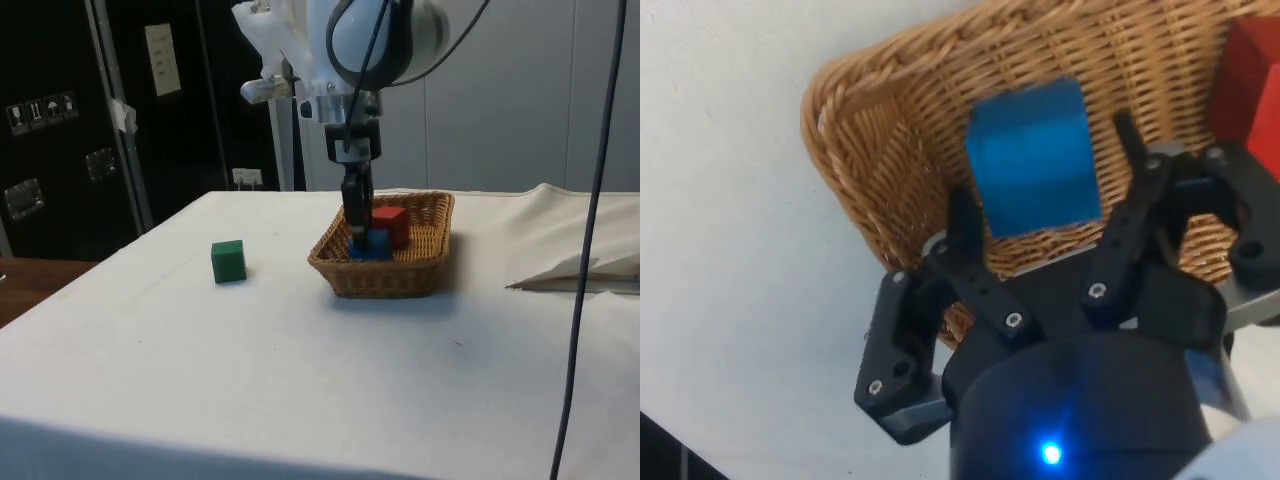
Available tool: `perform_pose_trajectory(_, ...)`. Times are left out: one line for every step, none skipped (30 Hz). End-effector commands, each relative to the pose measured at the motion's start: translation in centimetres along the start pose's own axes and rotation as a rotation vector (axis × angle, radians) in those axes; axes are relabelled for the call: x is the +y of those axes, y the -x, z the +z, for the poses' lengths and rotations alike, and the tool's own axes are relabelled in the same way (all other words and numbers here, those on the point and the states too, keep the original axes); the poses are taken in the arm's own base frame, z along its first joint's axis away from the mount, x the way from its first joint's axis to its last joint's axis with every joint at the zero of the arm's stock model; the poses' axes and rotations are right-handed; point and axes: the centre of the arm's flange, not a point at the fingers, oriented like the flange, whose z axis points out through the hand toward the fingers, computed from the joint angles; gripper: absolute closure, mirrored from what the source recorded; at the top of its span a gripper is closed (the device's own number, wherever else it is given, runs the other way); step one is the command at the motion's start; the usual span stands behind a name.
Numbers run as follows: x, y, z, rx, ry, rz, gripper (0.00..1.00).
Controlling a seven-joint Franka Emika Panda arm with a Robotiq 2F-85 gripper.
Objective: Pick up exactly two blocks and place them into the basket.
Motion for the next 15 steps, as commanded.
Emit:
perform_pose_trajectory(-0.11, 0.02, -0.11, 0.011, -0.008, 0.000, 0.56)
perform_pose_trajectory(-0.11, 0.02, -0.11, 0.011, -0.008, 0.000, 0.46)
perform_pose_trajectory(-0.15, 0.02, -0.07, 0.010, -0.009, 0.000, 0.26)
perform_pose_trajectory(-0.15, 0.02, -0.07, 0.010, -0.009, 0.000, 0.17)
perform_pose_trajectory(-0.15, 0.02, -0.07, 0.010, -0.009, 0.000, 0.07)
perform_pose_trajectory(-0.15, 0.02, -0.07, 0.010, -0.009, 0.001, 0.01)
perform_pose_trajectory(-0.15, 0.02, -0.07, 0.010, -0.009, 0.001, 0.00)
perform_pose_trajectory(-0.15, 0.02, -0.07, 0.010, -0.009, 0.001, 0.00)
perform_pose_trajectory(-0.15, 0.02, -0.07, 0.010, -0.009, 0.001, 0.00)
perform_pose_trajectory(0.00, 0.00, 0.00, 0.000, 0.000, 0.001, 0.00)
perform_pose_trajectory(-0.15, 0.02, -0.07, 0.010, -0.009, 0.001, 0.00)
perform_pose_trajectory(-0.15, 0.02, -0.07, 0.010, -0.009, 0.001, 0.00)
perform_pose_trajectory(-0.15, 0.02, -0.07, 0.010, -0.009, 0.001, 0.00)
perform_pose_trajectory(-0.15, 0.01, -0.11, 0.011, -0.009, 0.001, 0.00)
perform_pose_trajectory(-0.43, -0.16, -0.65, 0.014, -0.008, 0.000, 0.00)
